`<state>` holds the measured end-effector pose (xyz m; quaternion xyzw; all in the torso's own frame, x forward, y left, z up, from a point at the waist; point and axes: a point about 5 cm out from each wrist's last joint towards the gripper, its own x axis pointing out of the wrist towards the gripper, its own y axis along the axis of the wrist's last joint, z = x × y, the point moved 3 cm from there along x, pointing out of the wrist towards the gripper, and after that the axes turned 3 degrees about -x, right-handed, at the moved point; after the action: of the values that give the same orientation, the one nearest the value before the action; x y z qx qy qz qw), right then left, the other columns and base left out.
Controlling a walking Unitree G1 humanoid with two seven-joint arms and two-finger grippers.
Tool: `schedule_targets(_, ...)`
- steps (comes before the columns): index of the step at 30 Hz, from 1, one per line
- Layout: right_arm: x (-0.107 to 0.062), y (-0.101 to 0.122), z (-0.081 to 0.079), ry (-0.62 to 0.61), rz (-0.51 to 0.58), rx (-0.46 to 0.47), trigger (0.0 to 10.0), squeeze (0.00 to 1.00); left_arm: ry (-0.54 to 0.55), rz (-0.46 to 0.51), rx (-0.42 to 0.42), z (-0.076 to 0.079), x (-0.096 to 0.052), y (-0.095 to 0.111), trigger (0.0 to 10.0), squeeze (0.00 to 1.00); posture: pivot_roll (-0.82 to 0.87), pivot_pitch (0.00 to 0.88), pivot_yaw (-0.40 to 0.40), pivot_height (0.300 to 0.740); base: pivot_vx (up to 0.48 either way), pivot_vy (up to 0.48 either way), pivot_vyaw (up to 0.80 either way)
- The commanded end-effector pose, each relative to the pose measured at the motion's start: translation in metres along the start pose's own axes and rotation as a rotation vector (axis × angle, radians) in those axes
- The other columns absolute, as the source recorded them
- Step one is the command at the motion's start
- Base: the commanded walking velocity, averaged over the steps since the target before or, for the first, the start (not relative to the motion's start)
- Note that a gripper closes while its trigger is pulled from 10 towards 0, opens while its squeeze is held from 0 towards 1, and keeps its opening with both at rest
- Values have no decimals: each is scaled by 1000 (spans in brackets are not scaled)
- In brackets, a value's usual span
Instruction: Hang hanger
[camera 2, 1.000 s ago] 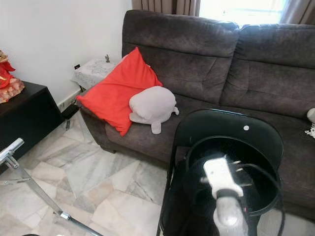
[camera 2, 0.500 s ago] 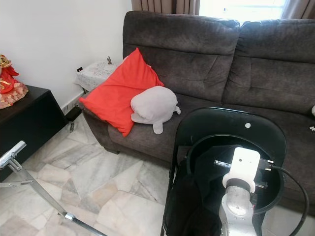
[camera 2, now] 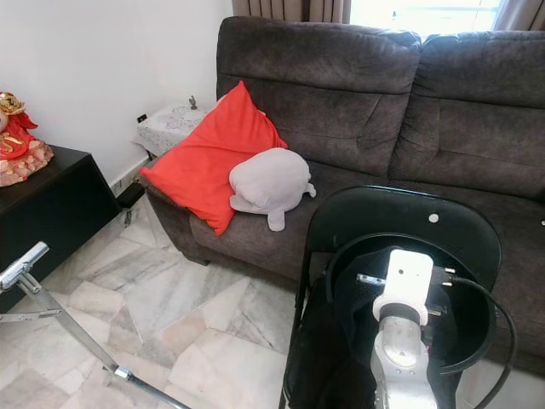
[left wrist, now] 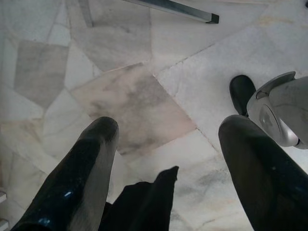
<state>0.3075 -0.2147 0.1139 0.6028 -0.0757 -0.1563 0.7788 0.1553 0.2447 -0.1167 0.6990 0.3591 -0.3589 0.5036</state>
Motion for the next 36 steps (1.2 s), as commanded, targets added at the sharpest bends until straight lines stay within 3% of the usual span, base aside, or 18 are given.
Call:
schedule_targets(1, -3, 0, 0, 6, -4, -31, 10000, 0, 13, -26, -31, 0, -1, -8, 10000, 0, -22, 0, 59, 740, 0, 0, 0)
schedule_targets(9, -8, -6, 5, 61, 5, -121, 10000, 0, 5, -35, -51, 9, -2, -13, 10000, 0, -38, 0, 43, 740, 0, 0, 0)
schedule_targets(13, 1, 2, 14, 37, 39, -171, 10000, 0, 18, -27, -100, 13, -2, -13, 10000, 0, -13, 0, 12, 740, 0, 0, 552)
schedule_targets(21, 4, 23, -2, 70, 132, -231, 10000, 0, 31, -27, -142, 16, -2, -16, 10000, 0, 7, 0, 2, 740, 0, 0, 800)
schedule_targets(27, 2, 29, -5, 78, 166, -246, 10000, 0, 31, -34, -145, 16, -3, -18, 10000, 0, 2, 0, 5, 740, 0, 0, 800)
schedule_targets(31, 3, 52, -1, 52, 262, -238, 10000, 0, 33, -38, -154, 16, -3, -18, 10000, 0, 2, 0, 6, 740, 0, 0, 800)
schedule_targets(36, -2, 86, -22, 116, 417, -283, 10000, 0, 29, -31, -153, 16, -2, -17, 10000, 0, -11, 0, 17, 740, 0, 0, 800)
